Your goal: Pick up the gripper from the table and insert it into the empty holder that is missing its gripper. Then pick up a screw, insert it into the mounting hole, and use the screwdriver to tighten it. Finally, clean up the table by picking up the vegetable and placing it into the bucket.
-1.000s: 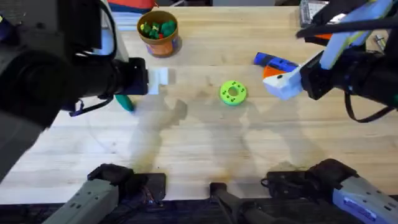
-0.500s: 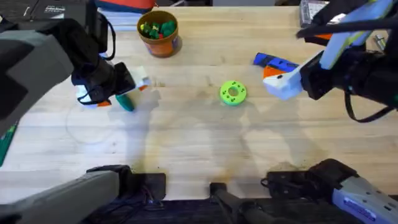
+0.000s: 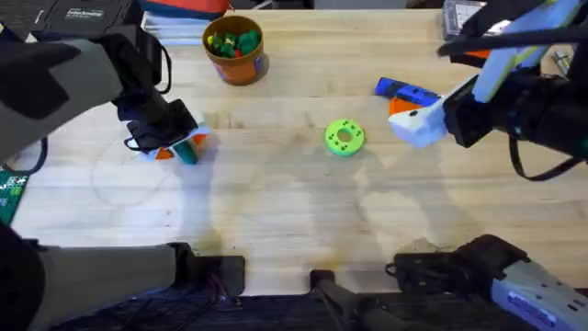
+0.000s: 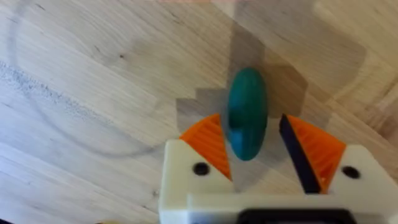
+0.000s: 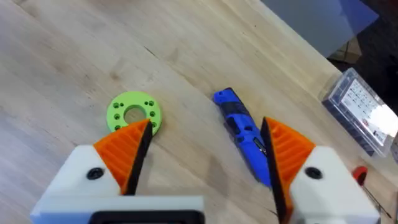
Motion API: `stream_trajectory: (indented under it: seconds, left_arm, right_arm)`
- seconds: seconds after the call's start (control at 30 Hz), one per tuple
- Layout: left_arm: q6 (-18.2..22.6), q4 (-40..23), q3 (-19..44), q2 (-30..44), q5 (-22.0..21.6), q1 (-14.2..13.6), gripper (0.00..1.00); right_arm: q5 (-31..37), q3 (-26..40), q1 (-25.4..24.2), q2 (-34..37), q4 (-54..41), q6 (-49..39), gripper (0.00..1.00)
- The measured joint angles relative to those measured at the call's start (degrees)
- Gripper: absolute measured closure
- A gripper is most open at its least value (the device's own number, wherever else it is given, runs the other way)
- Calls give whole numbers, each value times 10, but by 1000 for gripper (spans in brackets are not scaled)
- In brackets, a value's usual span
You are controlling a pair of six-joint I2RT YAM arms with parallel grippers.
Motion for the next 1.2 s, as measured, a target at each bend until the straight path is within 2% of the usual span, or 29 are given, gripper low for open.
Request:
stream_trajectory:
  seconds: [0.1,0.17,0.2,0.3,0.43,0.57,0.7,0.77,0.87,1.03,1.2]
  left_arm:
    - [-1,4,0,0,0,0,648]
    - [-2,3,3,-1,-3,0,929]
    - [-1,3,7,-1,-4,0,973]
    - [-1,-7,9,-1,-4,0,976]
    - [-1,-66,36,2,-1,0,976]
    - [-1,-116,113,6,12,-3,976]
    - [-1,-116,195,6,34,-19,976]
    - [-1,-86,227,6,45,-35,976]
    - [-1,-5,249,6,58,-63,976]
    - [-3,120,249,13,59,-101,976]
    - [-14,226,249,53,59,-120,976]
  right_arm:
    - [0,0,0,0,0,0,9]
    - [0,0,0,0,0,-2,9]
    - [0,0,0,0,0,-5,9]
    - [0,0,0,0,0,-16,7]
    - [0,0,0,0,1,-25,8]
    - [0,0,0,0,8,-29,8]
    - [0,0,0,0,16,-29,7]
    - [0,0,0,0,16,-31,8]
    - [0,0,0,0,16,-31,8]
    - [0,0,0,0,16,-31,8]
    - [0,0,0,0,16,-31,7]
